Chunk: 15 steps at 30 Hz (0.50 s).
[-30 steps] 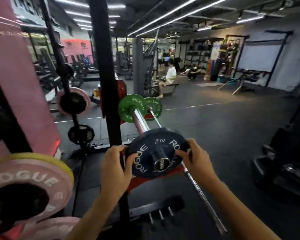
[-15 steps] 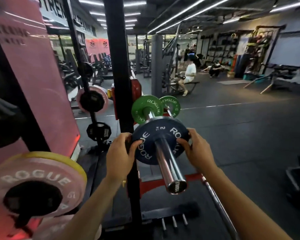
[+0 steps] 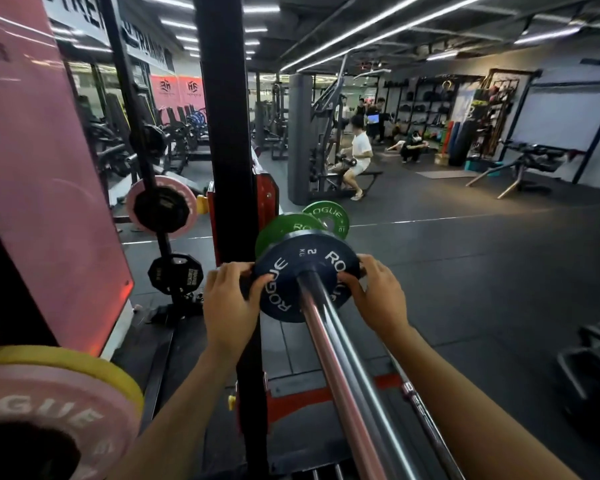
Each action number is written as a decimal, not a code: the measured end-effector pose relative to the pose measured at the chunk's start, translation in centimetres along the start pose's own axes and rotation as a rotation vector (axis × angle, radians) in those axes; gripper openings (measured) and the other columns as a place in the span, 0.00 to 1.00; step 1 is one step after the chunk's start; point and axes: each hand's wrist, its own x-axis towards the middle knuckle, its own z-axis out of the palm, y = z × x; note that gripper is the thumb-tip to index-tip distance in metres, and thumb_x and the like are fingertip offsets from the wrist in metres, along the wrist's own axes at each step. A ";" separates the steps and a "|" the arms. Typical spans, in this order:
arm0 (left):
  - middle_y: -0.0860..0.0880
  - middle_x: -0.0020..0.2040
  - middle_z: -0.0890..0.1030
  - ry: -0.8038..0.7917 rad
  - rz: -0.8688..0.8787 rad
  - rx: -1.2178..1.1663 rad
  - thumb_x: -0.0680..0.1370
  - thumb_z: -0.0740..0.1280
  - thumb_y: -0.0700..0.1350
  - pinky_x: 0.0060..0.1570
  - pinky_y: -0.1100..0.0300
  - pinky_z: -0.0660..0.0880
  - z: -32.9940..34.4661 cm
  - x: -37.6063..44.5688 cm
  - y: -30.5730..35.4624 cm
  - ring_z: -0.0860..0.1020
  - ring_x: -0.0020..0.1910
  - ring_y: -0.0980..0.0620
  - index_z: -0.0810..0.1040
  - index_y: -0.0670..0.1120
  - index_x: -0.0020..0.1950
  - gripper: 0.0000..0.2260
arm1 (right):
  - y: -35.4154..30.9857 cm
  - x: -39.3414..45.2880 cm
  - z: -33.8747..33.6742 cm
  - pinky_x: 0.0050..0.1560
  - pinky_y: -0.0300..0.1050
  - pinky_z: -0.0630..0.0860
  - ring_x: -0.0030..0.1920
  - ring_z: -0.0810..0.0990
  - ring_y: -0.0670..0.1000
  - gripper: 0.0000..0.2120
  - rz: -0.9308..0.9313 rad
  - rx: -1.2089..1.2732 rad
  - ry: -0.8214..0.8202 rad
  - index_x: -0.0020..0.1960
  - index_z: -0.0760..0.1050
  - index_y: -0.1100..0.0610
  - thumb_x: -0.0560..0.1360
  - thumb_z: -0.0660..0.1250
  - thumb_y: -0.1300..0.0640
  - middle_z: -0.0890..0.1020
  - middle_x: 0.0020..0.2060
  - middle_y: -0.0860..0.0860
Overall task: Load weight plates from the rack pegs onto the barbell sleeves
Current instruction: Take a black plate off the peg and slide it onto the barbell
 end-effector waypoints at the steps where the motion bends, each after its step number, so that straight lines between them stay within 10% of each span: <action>1: 0.52 0.51 0.78 0.021 -0.001 0.032 0.76 0.66 0.62 0.50 0.58 0.68 0.5 0.6 -0.5 0.73 0.52 0.50 0.76 0.47 0.55 0.19 | 0.0 0.7 0.6 0.44 0.49 0.75 0.51 0.77 0.52 0.23 0.025 -0.018 0.006 0.61 0.71 0.50 0.75 0.59 0.35 0.79 0.50 0.48; 15: 0.47 0.57 0.77 0.080 -0.015 0.190 0.76 0.67 0.61 0.51 0.46 0.69 4.7 5.9 -3.8 0.74 0.56 0.43 0.75 0.46 0.58 0.21 | 0.3 7.2 5.5 0.45 0.51 0.76 0.53 0.77 0.54 0.25 0.172 -0.042 0.022 0.59 0.70 0.50 0.71 0.64 0.33 0.79 0.52 0.49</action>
